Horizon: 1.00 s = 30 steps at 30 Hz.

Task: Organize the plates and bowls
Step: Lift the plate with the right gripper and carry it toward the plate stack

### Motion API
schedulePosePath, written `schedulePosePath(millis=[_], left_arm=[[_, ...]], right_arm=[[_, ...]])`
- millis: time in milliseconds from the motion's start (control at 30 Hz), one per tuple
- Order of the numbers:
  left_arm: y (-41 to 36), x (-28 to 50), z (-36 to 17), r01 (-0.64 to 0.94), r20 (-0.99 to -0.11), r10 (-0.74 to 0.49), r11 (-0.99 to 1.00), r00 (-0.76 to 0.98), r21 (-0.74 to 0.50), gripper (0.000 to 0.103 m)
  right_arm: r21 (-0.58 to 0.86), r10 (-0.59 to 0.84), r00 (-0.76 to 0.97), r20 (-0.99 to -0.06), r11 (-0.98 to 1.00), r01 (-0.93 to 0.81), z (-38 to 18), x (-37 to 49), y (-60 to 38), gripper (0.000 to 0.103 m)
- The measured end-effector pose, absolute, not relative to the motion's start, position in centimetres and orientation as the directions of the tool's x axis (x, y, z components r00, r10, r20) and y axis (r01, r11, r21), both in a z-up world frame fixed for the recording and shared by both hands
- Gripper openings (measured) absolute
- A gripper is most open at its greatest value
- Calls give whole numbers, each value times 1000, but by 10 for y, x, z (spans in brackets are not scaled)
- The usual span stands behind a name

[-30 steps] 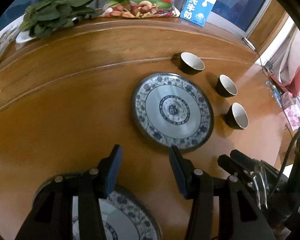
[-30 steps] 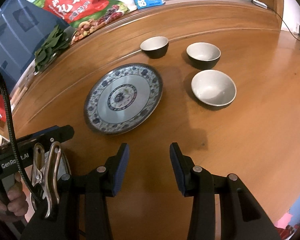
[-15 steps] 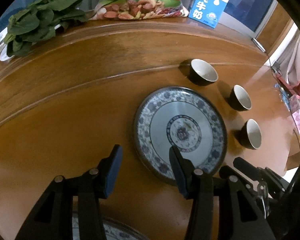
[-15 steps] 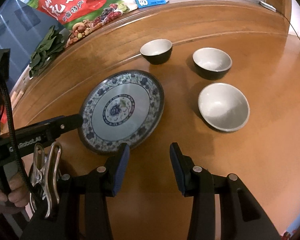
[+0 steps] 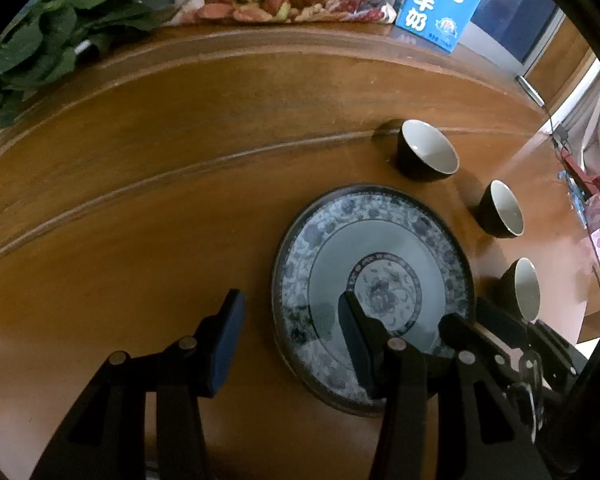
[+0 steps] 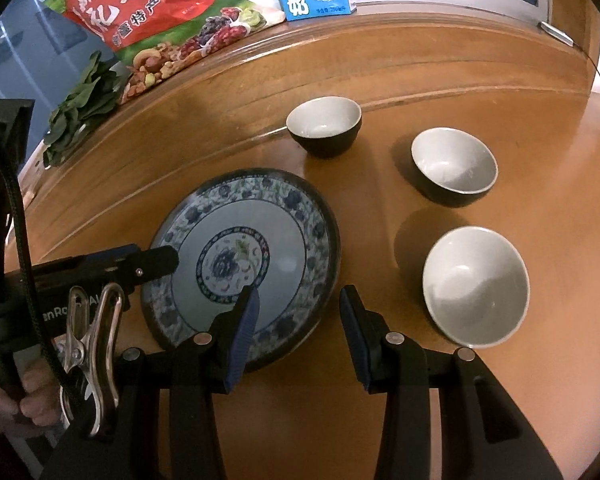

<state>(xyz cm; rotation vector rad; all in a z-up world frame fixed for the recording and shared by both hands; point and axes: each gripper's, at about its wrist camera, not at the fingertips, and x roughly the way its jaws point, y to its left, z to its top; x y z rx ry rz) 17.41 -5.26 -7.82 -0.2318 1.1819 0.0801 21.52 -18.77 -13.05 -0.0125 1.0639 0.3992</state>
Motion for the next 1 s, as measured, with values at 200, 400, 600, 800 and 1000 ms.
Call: schedulePosePath(millis=[200, 400, 600, 800, 1000], left_arm=[[-50, 176, -85, -206, -924, -45, 969, 380, -132, 51], [-51, 176, -86, -189, -917, -90, 966, 390, -176, 51], [-59, 176, -86, -163, -911, -115, 968, 395, -193, 50], [-65, 169, -81, -165, -915, -110, 969, 388, -186, 50], [-65, 169, -76, -167, -916, -105, 969, 388, -181, 50]], right_arm=[[180, 313, 424, -850, 929, -324, -135, 221, -185, 43], [166, 314, 439, -842, 925, -342, -136, 224, -179, 43], [199, 341, 445, -828, 921, -334, -138, 229, -181, 43], [201, 341, 445, -828, 922, -332, -138, 224, -186, 41], [210, 346, 434, -832, 920, -331, -137, 225, -185, 41]])
